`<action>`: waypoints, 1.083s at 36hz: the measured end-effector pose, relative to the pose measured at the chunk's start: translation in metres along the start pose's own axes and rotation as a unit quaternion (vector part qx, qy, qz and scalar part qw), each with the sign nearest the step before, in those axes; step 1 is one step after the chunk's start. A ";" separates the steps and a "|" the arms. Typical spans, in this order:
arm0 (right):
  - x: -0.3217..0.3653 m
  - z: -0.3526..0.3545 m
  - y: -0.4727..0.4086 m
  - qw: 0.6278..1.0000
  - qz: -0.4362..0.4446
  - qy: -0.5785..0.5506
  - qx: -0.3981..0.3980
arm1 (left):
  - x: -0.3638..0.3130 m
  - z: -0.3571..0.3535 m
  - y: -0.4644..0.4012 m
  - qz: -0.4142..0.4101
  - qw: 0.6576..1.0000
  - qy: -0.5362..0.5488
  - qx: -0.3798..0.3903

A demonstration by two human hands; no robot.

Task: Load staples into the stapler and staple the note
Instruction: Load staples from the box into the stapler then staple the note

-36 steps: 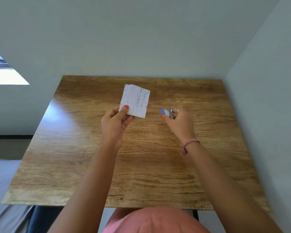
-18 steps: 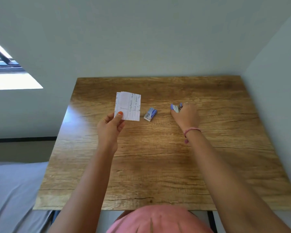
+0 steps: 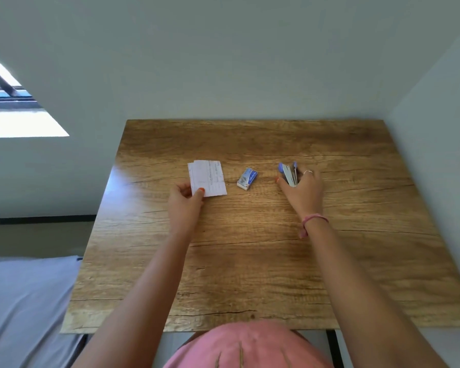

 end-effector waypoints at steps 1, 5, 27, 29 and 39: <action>-0.001 0.000 0.002 1.000 0.003 -0.005 0.000 | -0.001 -0.001 0.002 -0.023 0.999 -0.041 -0.009; -0.006 -0.001 0.012 1.000 0.015 -0.010 -0.012 | -0.007 -0.007 0.010 -0.080 0.983 -0.160 -0.034; -0.008 0.000 0.023 0.999 0.028 -0.029 -0.016 | -0.015 -0.013 0.011 -0.049 0.960 -0.273 -0.032; -0.007 -0.001 0.023 0.999 0.028 -0.030 -0.012 | -0.015 -0.014 0.011 -0.046 0.959 -0.277 -0.034; -0.007 -0.001 0.026 0.999 0.017 -0.036 -0.004 | -0.012 -0.011 0.012 -0.038 0.971 -0.233 -0.033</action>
Point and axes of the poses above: each hand's wrist, its own y-axis away from the middle knuckle, its own z-axis out of the back of the hand, x = y × z, the point moved 6 cm from there along -y, towards the middle knuckle, and after that the axes turned 13 degrees about -y, right-handed, at the moved point
